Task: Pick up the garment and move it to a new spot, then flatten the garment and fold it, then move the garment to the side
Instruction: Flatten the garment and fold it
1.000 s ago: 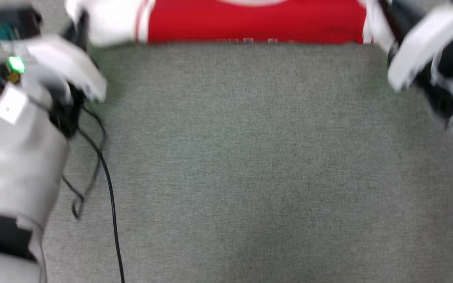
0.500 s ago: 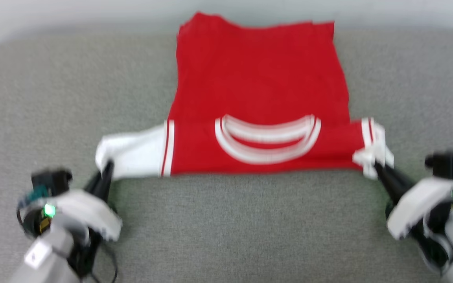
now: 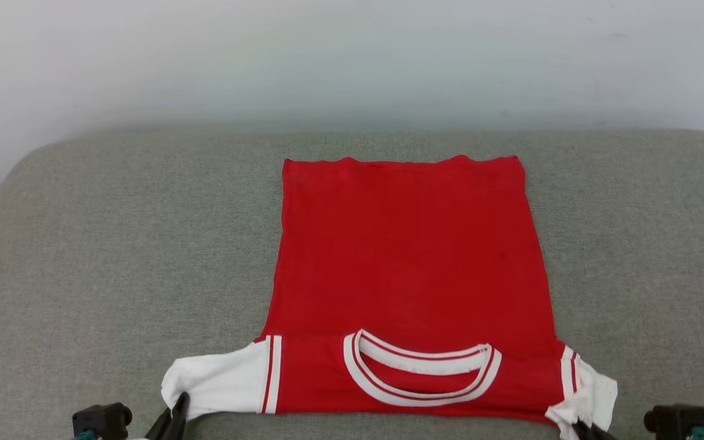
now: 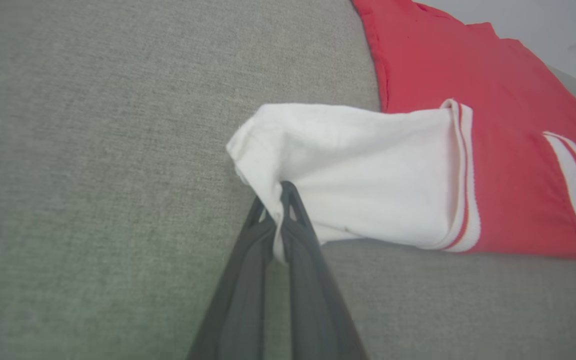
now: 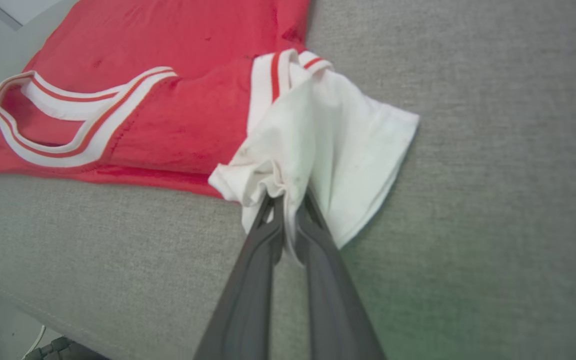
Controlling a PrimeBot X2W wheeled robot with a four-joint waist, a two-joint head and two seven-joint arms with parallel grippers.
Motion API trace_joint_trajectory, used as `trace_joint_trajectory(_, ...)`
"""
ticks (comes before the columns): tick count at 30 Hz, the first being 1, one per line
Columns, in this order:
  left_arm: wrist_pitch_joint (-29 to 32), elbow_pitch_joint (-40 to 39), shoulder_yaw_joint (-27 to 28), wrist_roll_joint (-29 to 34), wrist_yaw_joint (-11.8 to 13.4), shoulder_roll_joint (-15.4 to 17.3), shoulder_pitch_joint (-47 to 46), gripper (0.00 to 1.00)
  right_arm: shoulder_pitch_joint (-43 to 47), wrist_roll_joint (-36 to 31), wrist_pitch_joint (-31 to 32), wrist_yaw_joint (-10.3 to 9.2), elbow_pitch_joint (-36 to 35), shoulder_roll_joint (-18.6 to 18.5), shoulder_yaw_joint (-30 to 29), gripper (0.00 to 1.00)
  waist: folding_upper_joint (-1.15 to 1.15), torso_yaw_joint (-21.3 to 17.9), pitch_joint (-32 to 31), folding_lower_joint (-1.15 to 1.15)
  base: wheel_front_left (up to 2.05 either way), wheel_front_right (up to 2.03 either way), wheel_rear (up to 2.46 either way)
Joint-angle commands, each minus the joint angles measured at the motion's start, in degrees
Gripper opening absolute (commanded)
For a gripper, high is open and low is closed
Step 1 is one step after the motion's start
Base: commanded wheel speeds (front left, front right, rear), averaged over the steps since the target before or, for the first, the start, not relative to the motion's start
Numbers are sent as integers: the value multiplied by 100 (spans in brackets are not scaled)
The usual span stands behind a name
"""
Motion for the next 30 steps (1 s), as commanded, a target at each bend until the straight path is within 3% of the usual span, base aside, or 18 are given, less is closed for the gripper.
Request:
trace_joint_trajectory(1, -17, -57, 30, 14, 113, 60, 118, 0, 192, -181, 74, -13, -74, 74, -132, 2, -1, 27, -40, 3, 0, 0, 0)
trace_joint_trajectory(3, -11, -151, 9, 24, 185, 46, 213, 0, 396, -376, 172, -12, -214, 284, -270, 42, -1, 39, -42, 3, 0, 0, 0)
trace_joint_trajectory(4, -1, -205, 2, 29, 219, 34, 228, 0, 443, -405, 223, -12, -281, 382, -342, 100, -1, 49, -34, 3, 0, 0, 0)
trace_joint_trajectory(10, 18, -566, -100, 182, 350, -47, 53, 0, 224, -568, 52, -10, -916, 655, -914, 100, -1, 232, 71, 3, 0, 0, 0)
trace_joint_trajectory(15, -14, -975, -129, 394, 484, -124, -232, 0, -449, -737, 264, -9, -1081, 638, -1676, 100, -1, 479, 383, 3, 0, 0, 0)
trace_joint_trajectory(22, -44, -1505, -297, 797, 525, -375, -975, 0, -2127, -869, 1401, -9, -130, 149, -2292, 100, -1, 1135, 1170, 3, 0, 0, 0)
trace_joint_trajectory(30, -78, -1815, -467, 1214, 394, -797, -1716, 0, -3979, -1027, 2718, -9, 938, -576, -2365, 100, -1, 1810, 1930, 3, 0, 0, 0)
